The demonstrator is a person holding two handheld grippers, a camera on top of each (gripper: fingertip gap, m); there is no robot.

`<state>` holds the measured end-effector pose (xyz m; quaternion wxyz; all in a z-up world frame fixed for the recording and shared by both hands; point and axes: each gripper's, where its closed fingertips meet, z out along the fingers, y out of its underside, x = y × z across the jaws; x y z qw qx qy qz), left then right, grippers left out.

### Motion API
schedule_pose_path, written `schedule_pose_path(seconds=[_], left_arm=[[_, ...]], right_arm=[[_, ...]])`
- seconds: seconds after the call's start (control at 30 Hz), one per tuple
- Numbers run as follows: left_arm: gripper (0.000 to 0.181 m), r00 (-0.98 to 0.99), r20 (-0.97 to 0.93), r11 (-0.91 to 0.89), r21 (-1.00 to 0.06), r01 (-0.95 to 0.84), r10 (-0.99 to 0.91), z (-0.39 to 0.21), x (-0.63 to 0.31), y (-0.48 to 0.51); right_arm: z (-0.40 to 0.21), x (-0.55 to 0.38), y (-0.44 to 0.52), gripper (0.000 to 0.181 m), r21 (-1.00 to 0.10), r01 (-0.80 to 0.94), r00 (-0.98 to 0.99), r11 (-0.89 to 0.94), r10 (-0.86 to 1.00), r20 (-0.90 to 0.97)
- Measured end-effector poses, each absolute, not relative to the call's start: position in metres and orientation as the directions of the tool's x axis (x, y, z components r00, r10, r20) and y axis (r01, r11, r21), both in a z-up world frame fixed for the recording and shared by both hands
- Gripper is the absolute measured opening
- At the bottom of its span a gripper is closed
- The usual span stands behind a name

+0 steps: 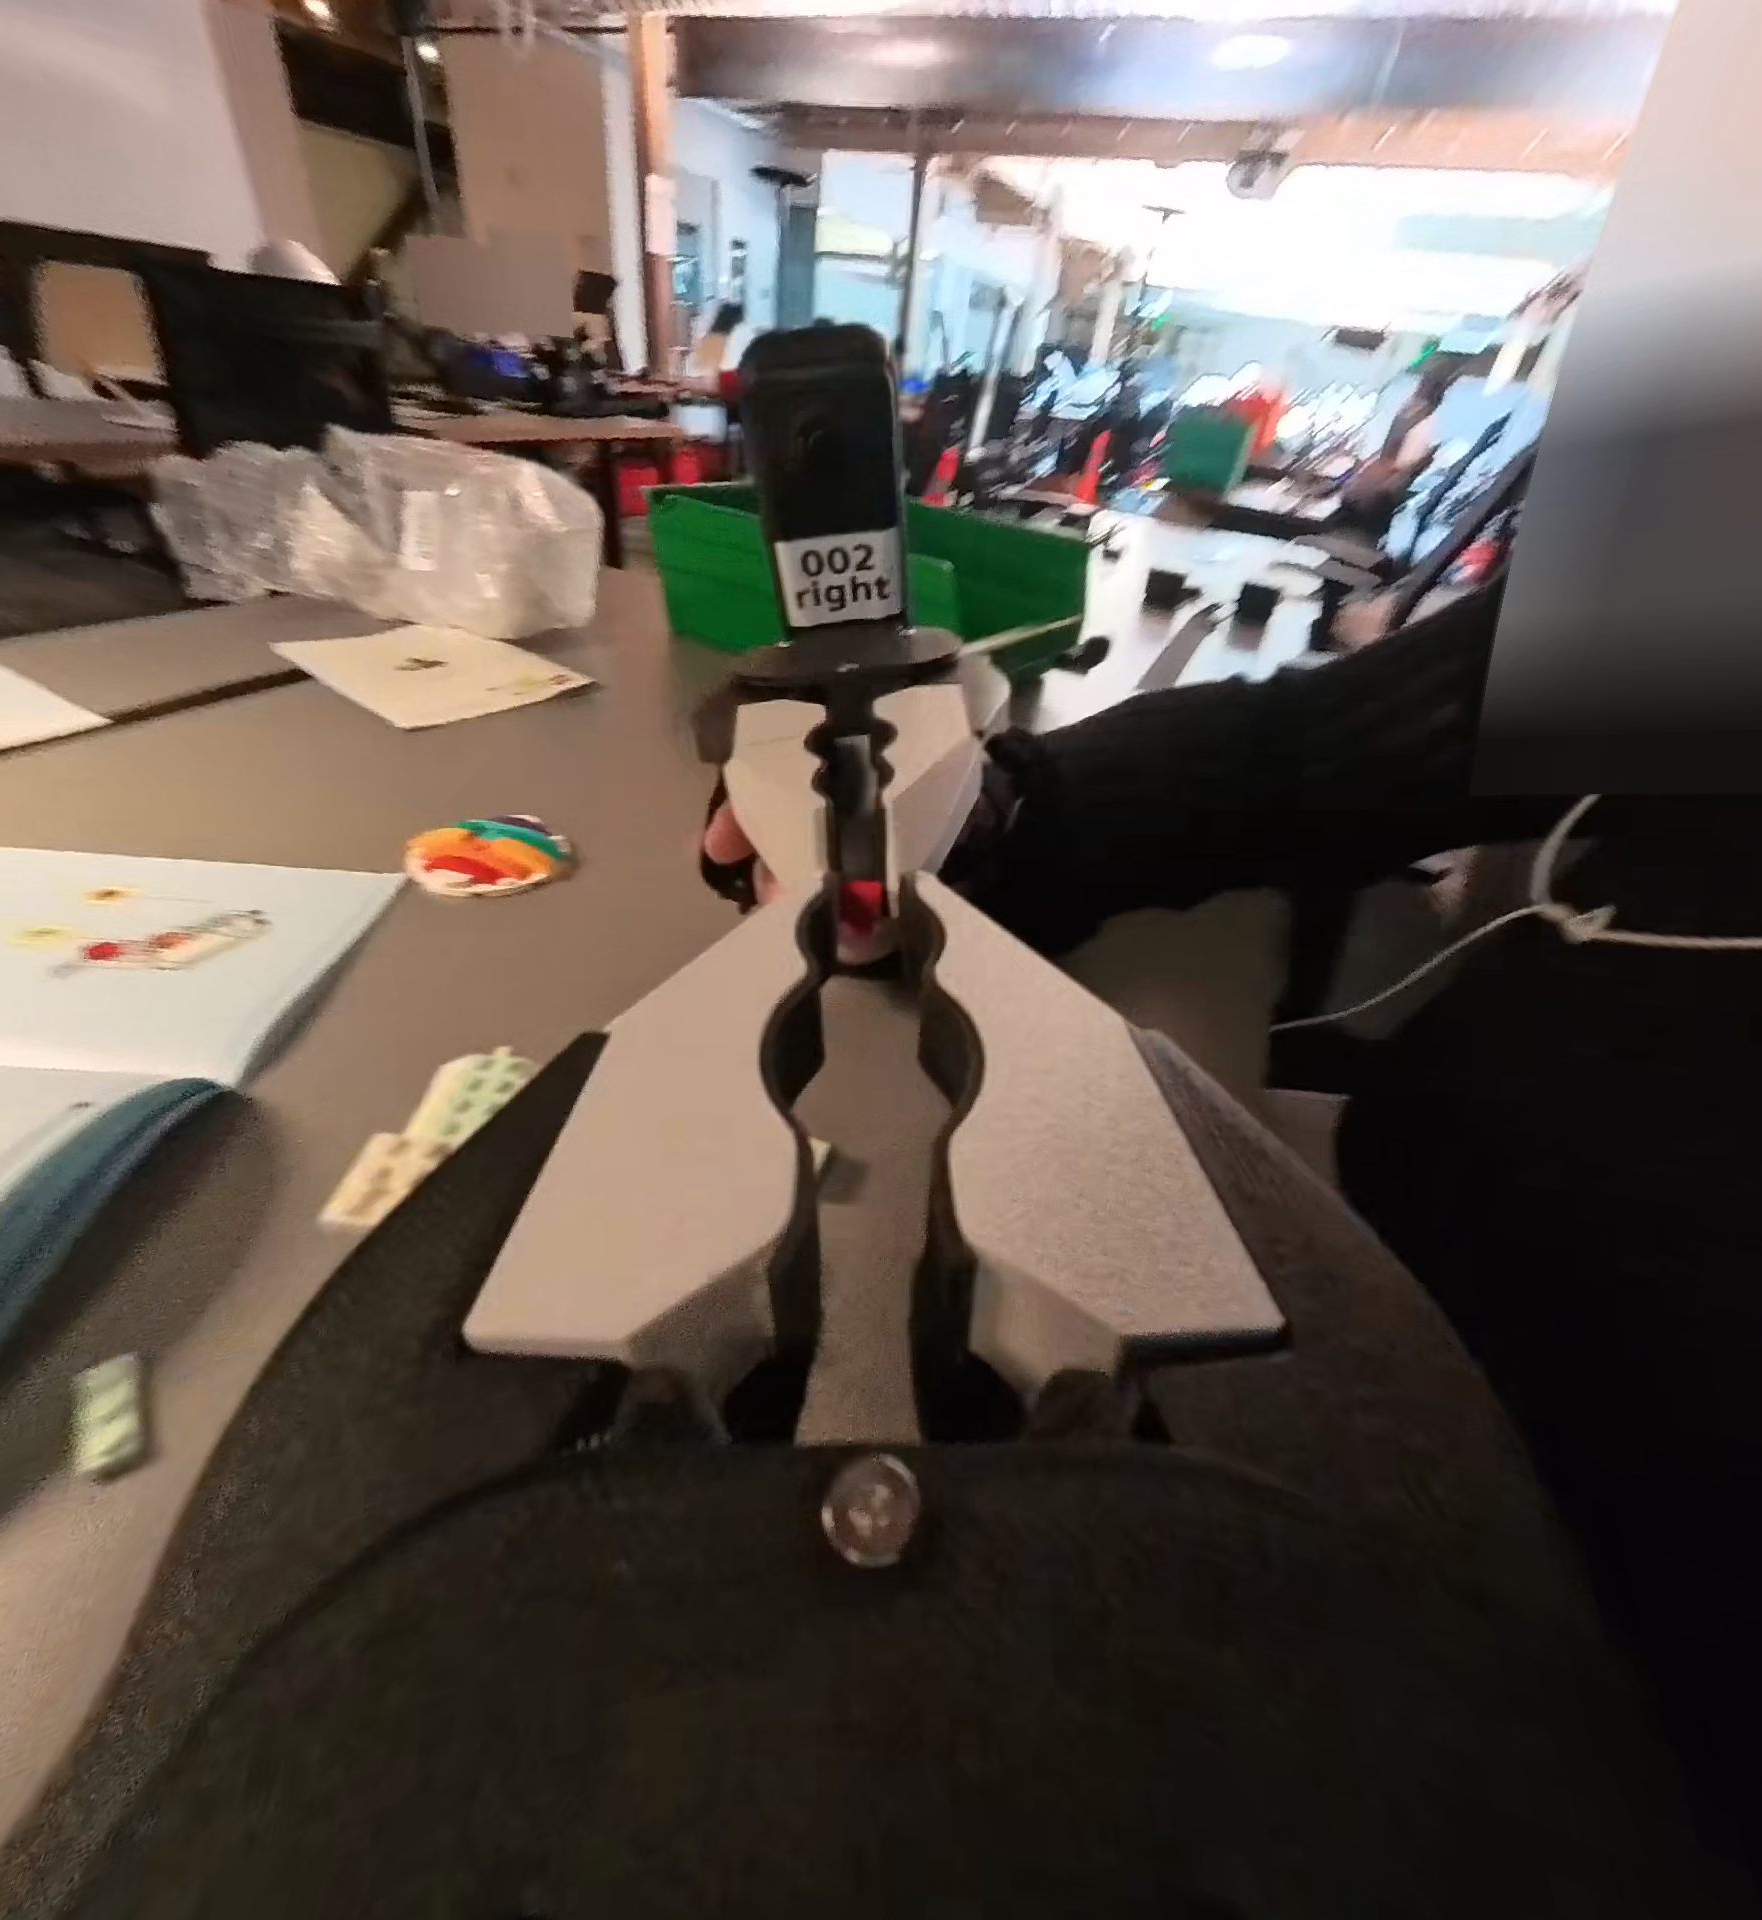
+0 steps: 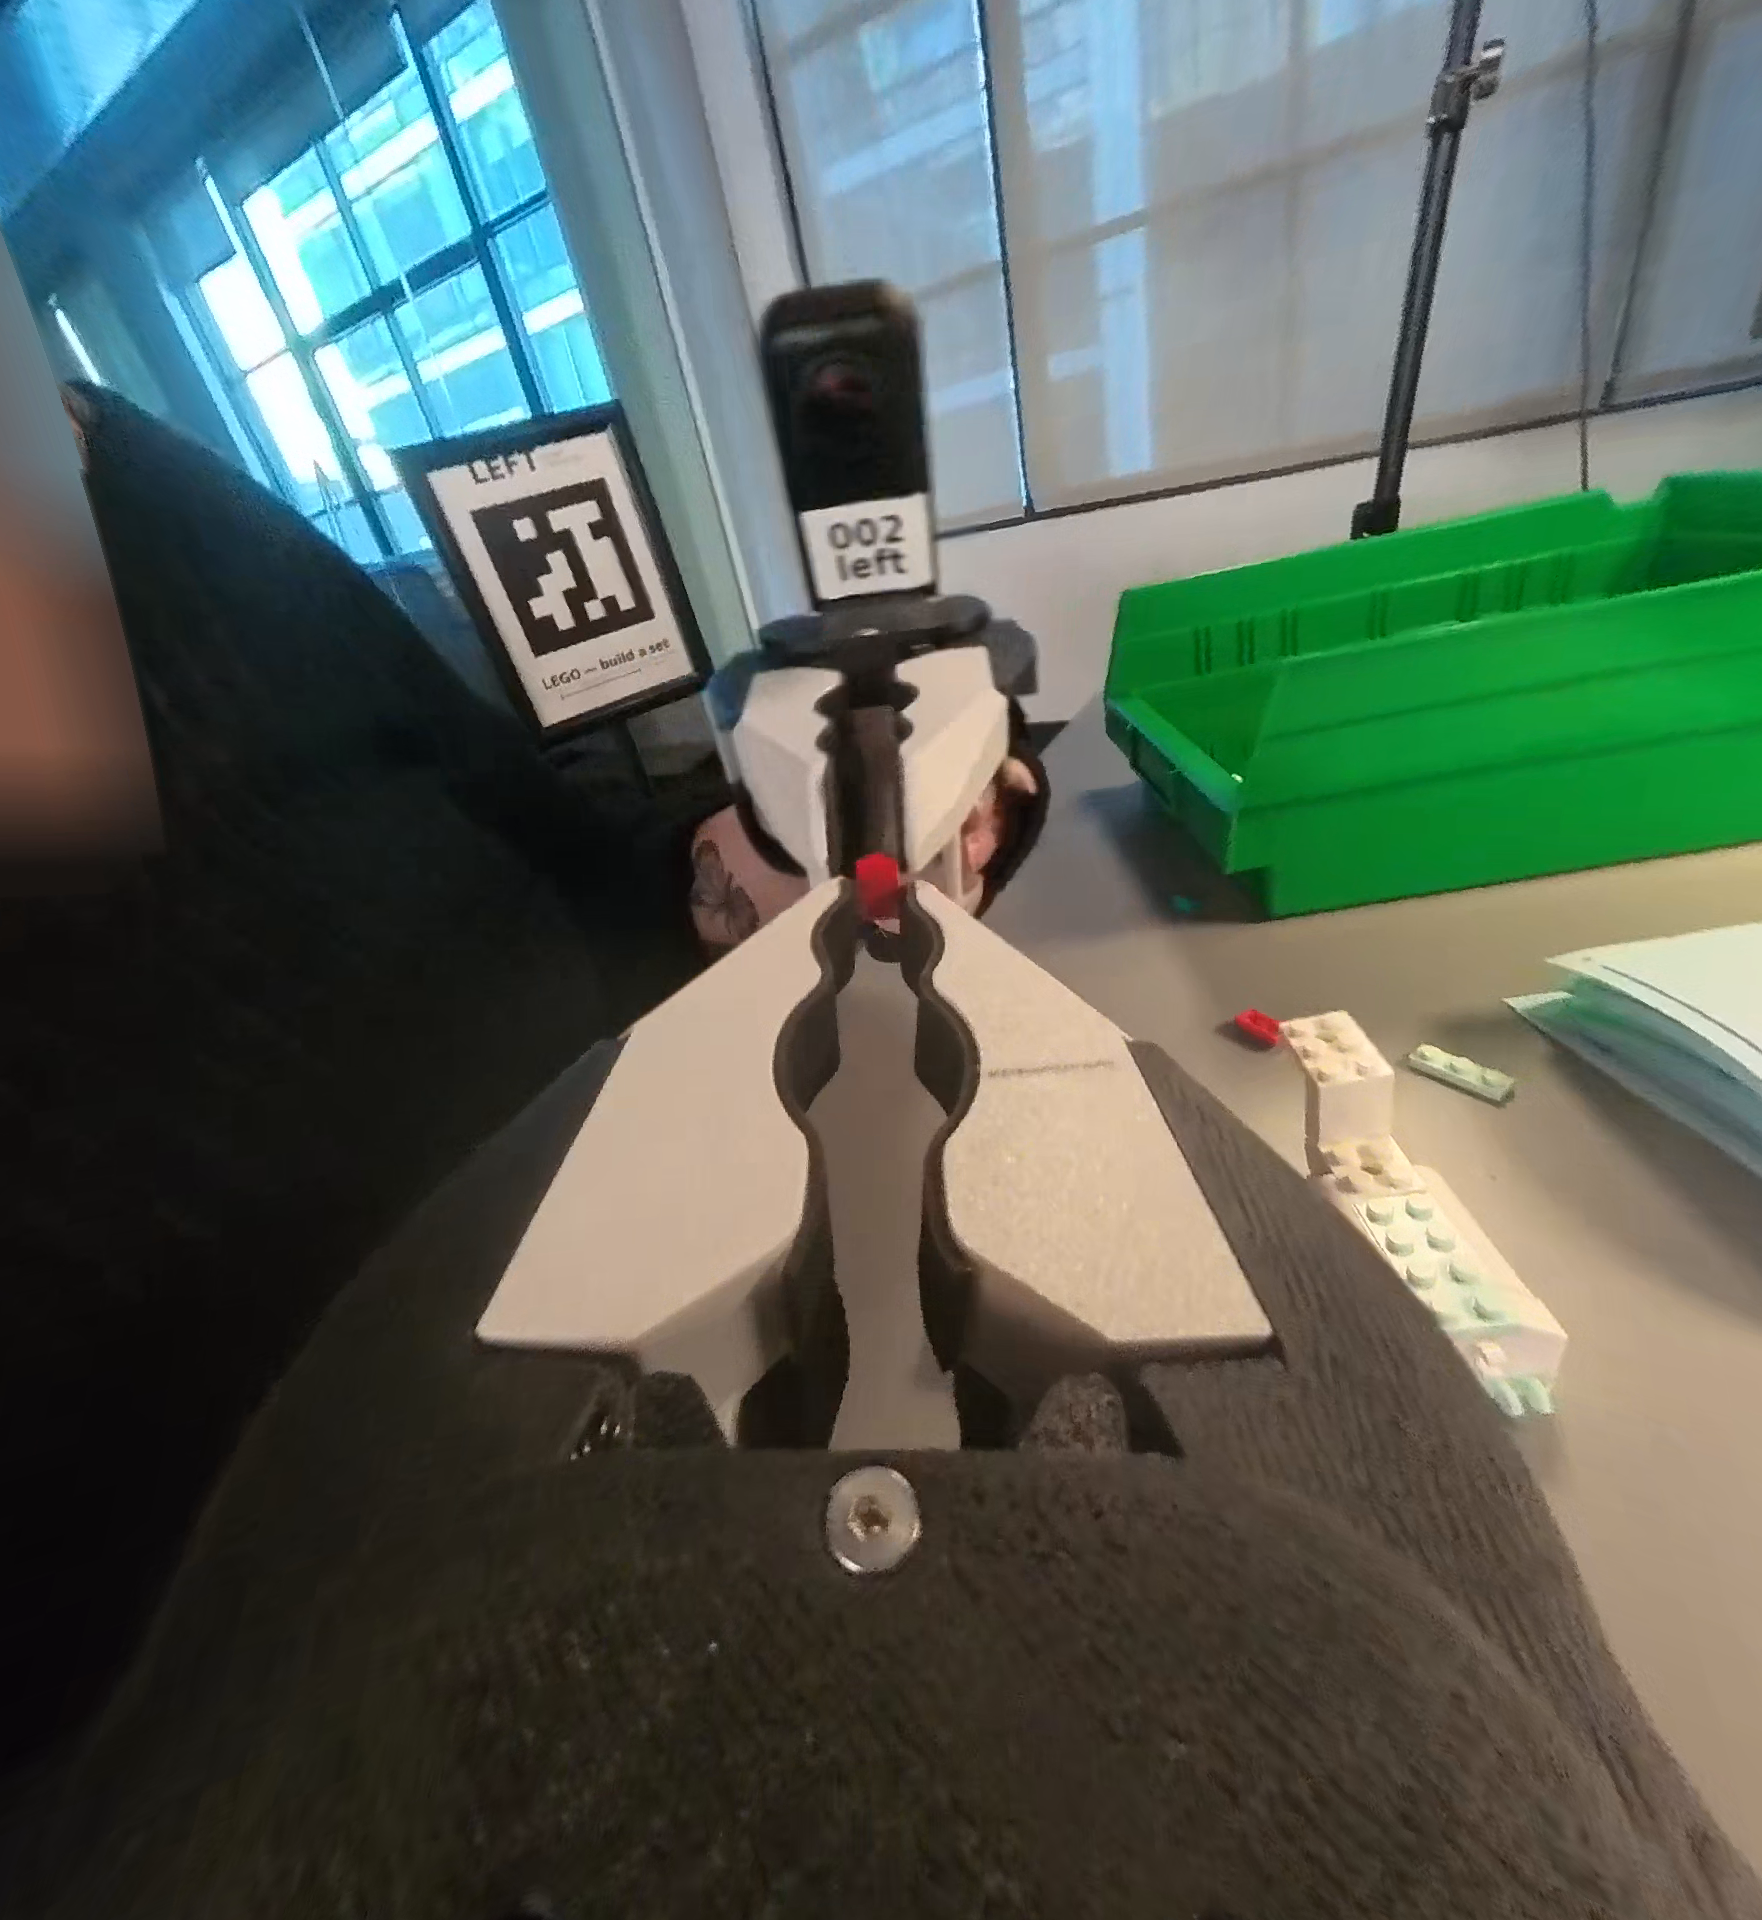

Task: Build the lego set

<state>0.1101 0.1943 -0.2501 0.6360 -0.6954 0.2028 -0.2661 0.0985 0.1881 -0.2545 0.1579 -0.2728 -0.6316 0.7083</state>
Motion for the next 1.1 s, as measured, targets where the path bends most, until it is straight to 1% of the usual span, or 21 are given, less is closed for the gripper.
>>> schedule_pose_path(seconds=[0.07, 0.17, 0.23, 0.3, 0.37, 0.53, 0.83, 0.9, 0.97, 1.03, 1.1], left_arm=[[0.005, 0.733, 0.193, -0.138, -0.981, 0.135, -0.652, -0.249, 0.110, 0.192], [0.003, 0.715, 0.230, -0.152, -0.973, 0.172, -0.660, -0.250, 0.109, 0.192], [0.004, 0.736, 0.216, -0.142, -0.976, 0.163, -0.641, -0.250, 0.107, 0.194], [0.014, 0.749, 0.204, -0.139, -0.979, 0.150, -0.631, -0.251, 0.107, 0.194], [0.017, 0.739, 0.219, -0.150, -0.976, 0.160, -0.637, -0.251, 0.107, 0.194], [0.009, 0.746, 0.213, -0.145, -0.977, 0.157, -0.631, -0.252, 0.105, 0.196], [0.006, 0.753, 0.196, -0.139, -0.981, 0.139, -0.629, -0.255, 0.108, 0.197], [0.006, 0.767, 0.173, -0.142, -0.984, 0.108, -0.617, -0.258, 0.108, 0.198], [0.006, 0.797, 0.160, -0.169, -0.983, 0.074, -0.583, -0.263, 0.103, 0.201], [0.006, 0.823, 0.165, -0.208, -0.976, 0.059, -0.544, -0.269, 0.095, 0.203], [0.006, 0.851, 0.169, -0.273, -0.961, 0.031, -0.498, -0.279, 0.086, 0.205]], right_arm=[[-0.254, 0.101, 0.185, 0.006, -0.986, 0.105, -0.811, -0.133, 0.563, -0.162], [-0.256, 0.100, 0.185, 0.006, -0.989, 0.092, -0.807, -0.114, 0.574, -0.141], [-0.256, 0.099, 0.187, 0.006, -0.989, 0.089, -0.800, -0.117, 0.583, -0.141], [-0.254, 0.098, 0.191, 0.006, -0.987, 0.085, -0.796, -0.135, 0.587, -0.149], [-0.252, 0.098, 0.193, 0.006, -0.987, 0.081, -0.792, -0.141, 0.592, -0.150], [-0.252, 0.098, 0.193, 0.006, -0.986, 0.079, -0.795, -0.147, 0.587, -0.151], [-0.252, 0.098, 0.193, 0.006, -0.984, 0.089, -0.799, -0.152, 0.580, -0.161], [-0.254, 0.098, 0.193, 0.006, -0.988, 0.081, -0.794, -0.129, 0.592, -0.142], [-0.264, 0.092, 0.200, 0.007, -0.995, 0.079, -0.754, -0.058, 0.649, -0.098], [-0.287, 0.087, 0.215, 0.029, -0.984, 0.164, -0.681, 0.065, 0.729, -0.066], [-0.314, 0.088, 0.227, 0.043, -0.941, 0.284, -0.607, 0.183, 0.794, -0.028]])
